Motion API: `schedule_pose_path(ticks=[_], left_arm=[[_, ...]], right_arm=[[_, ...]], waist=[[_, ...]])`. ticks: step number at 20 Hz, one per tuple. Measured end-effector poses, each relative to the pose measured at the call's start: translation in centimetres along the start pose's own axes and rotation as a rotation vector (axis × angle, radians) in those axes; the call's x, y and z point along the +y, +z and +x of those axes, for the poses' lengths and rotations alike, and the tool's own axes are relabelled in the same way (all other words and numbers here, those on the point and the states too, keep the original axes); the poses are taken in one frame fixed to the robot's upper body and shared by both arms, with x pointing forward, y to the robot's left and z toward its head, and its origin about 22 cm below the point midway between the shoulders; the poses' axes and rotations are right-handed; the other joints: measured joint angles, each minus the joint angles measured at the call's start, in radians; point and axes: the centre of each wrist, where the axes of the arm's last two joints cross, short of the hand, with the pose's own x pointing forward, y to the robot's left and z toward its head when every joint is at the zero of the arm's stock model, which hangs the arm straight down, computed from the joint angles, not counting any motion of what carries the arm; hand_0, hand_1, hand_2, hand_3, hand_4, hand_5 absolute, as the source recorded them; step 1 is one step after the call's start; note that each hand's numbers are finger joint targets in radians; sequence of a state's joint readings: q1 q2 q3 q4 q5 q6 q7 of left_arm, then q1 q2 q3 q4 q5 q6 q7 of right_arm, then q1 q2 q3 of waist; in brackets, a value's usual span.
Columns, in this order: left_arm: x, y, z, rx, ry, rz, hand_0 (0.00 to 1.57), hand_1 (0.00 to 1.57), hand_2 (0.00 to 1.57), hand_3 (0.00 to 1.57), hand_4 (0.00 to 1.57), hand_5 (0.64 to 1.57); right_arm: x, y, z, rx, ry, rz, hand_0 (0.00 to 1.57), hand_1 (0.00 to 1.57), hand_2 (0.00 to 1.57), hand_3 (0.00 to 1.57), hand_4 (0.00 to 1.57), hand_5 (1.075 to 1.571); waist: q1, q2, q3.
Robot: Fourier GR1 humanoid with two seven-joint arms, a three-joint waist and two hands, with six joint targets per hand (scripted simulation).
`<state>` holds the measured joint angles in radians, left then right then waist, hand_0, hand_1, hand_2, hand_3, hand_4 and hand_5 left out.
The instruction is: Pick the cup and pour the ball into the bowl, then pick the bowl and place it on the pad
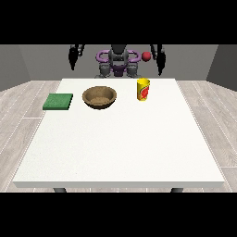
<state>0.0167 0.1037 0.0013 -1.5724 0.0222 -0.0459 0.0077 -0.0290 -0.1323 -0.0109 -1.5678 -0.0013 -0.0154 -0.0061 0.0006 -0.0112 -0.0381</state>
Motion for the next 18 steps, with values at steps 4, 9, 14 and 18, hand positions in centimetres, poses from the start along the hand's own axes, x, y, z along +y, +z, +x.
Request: schedule_pose_path(ticks=[4,9,14,18], left_arm=[[0.5,-0.1,1.4,-0.017,-0.019,0.0,0.0,0.0,0.0,0.0,0.0,1.557],[1.6,-0.5,3.9,-0.039,0.062,0.029,0.0,0.0,0.0,0.0,0.0,1.558],[3.5,-0.6,6.0,-0.112,0.108,0.057,0.0,0.0,0.0,0.0,0.0,1.544],[5.5,-0.7,5.9,-0.174,0.113,0.079,0.0,0.0,0.0,0.0,0.0,1.541]], right_arm=[[-0.7,-0.2,1.4,-0.013,0.021,-0.001,0.0,0.0,0.0,0.0,0.0,1.569],[-3.5,0.4,1.9,0.034,-0.039,0.011,0.0,0.0,0.0,0.0,0.0,1.569],[-7.4,1.0,2.6,0.0,-0.081,0.01,0.0,0.0,0.0,0.0,0.0,1.57],[-8.0,1.1,2.9,-0.048,-0.103,0.015,0.0,0.0,0.0,0.0,0.0,1.57]], waist=[[0.0,-0.125,0.0165],[-0.011,-0.213,0.0309],[-0.012,-0.155,0.0361],[-0.021,-0.09,0.0373]])
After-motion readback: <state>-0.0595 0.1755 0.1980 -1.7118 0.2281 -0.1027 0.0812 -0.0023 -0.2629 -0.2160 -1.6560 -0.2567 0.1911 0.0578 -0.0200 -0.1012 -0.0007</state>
